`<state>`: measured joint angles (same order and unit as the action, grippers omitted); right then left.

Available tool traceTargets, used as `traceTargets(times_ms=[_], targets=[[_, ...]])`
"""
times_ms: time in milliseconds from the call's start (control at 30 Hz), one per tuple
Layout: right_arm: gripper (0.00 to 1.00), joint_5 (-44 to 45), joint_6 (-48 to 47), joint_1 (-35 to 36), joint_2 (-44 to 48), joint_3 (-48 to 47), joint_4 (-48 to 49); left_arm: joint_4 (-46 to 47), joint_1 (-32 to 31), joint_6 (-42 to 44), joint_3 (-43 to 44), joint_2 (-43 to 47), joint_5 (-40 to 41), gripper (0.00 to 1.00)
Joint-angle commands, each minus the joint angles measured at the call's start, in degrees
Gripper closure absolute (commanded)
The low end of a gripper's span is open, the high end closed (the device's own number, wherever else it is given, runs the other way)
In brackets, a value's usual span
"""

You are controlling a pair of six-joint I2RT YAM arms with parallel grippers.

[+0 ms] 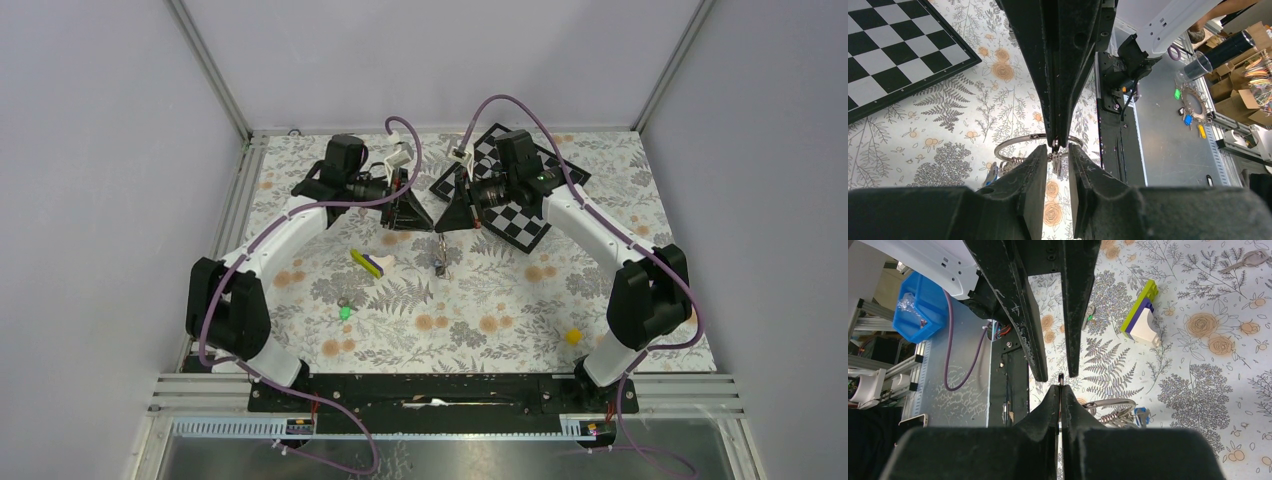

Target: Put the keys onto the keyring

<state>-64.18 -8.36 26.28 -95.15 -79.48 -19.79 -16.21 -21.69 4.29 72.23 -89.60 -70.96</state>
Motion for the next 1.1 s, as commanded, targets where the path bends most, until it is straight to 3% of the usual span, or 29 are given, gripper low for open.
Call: traceTargets(times_ms=[0,400,833,1067], targets=[[1.0,-3.1,1.3,-0.2,2.5,0.2,2.7,1.9,-0.5,-0.2,1.3,-0.5,-2.3,0.72],[1.0,-3.2,2.0,-0.2,2.2,1.2,3.9,1.9,-0.9,-1.3,2.4,-1.6,-3.1,0.77],[1.0,-3.2,1.6,-0.2,1.9,1.7,3.8,1.9,-0.9,-1.1,2.3,-1.8,-3.4,1.0],[0.88,-4.4,1.4,-0.1,2.1,2.2,3.7,2.1,-0.9,-0.6,2.1,-1.5,-2.7,1.0]])
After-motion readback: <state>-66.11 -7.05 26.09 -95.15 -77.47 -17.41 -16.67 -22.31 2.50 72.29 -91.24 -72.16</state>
